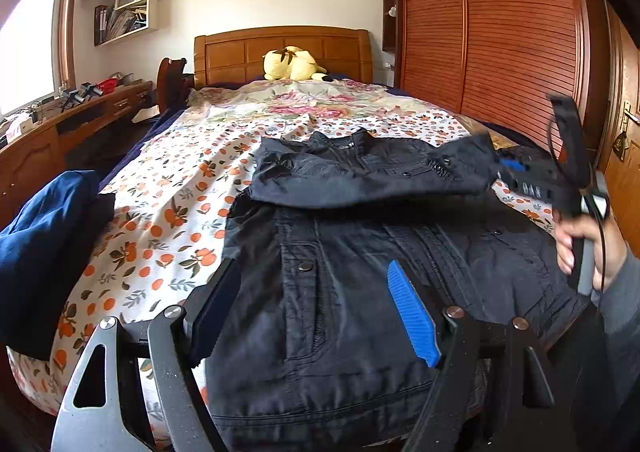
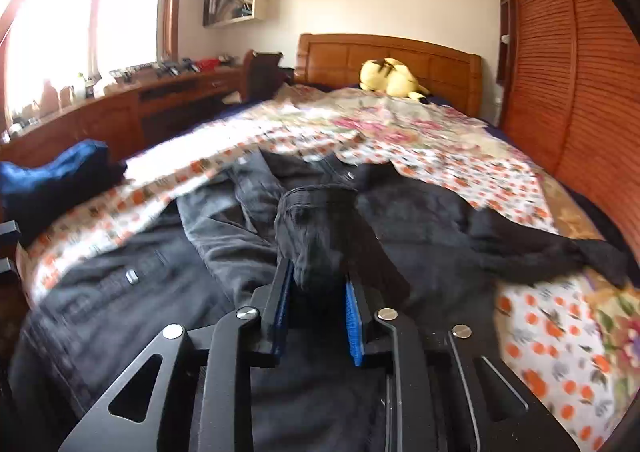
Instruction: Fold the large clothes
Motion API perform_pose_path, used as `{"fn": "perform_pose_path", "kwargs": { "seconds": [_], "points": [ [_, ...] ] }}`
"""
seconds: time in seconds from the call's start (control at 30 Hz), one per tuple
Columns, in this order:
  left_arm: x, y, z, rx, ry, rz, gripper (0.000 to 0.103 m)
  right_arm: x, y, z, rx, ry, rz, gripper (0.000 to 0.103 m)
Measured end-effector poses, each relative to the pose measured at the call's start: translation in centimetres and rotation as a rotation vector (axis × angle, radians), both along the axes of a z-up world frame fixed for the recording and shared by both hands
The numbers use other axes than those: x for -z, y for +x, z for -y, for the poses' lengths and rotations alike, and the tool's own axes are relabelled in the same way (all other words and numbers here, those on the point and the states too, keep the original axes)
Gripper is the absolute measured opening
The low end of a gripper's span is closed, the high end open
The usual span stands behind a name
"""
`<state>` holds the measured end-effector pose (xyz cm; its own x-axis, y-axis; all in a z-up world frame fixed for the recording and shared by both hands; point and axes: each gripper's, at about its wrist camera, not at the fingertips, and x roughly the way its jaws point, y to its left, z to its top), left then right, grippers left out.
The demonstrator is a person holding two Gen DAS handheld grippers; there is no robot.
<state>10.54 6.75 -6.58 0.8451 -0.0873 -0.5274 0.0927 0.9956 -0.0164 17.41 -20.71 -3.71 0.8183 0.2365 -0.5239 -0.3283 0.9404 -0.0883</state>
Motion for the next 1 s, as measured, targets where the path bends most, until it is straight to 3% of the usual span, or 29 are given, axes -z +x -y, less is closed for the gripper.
{"fn": "perform_pose_path", "kwargs": {
  "seconds": [0.17,0.33,0.5,0.7,0.83,1.0],
  "points": [
    [0.4,0.3,1.2,0.017,-0.008,-0.007,0.077,0.6,-2.6,1.4,0.013,-0.023,-0.025,0.031],
    [1.1,0.7,2.4,0.037,-0.012,-0.022,0.077,-0.1,-4.0,3.1,0.032,0.038,-0.015,0.046],
    [1.4,1.0,3.4,0.048,-0.015,-0.027,0.077,0.7,-2.7,3.6,0.053,0.087,-0.066,0.047],
    [3.1,2.8,4.0,0.051,-0.007,-0.042,0.077,3.1,0.5,3.2,0.057,0.054,-0.193,0.047],
    [4.1,4.6,4.4,0.053,0.0,-0.044,0.077,4.3,0.8,2.4,0.075,-0.009,-0.215,0.047],
    [4.2,7.1,4.8,0.055,-0.013,-0.03,0.077,4.3,1.0,2.4,0.069,0.003,-0.223,0.047]
  ]
}}
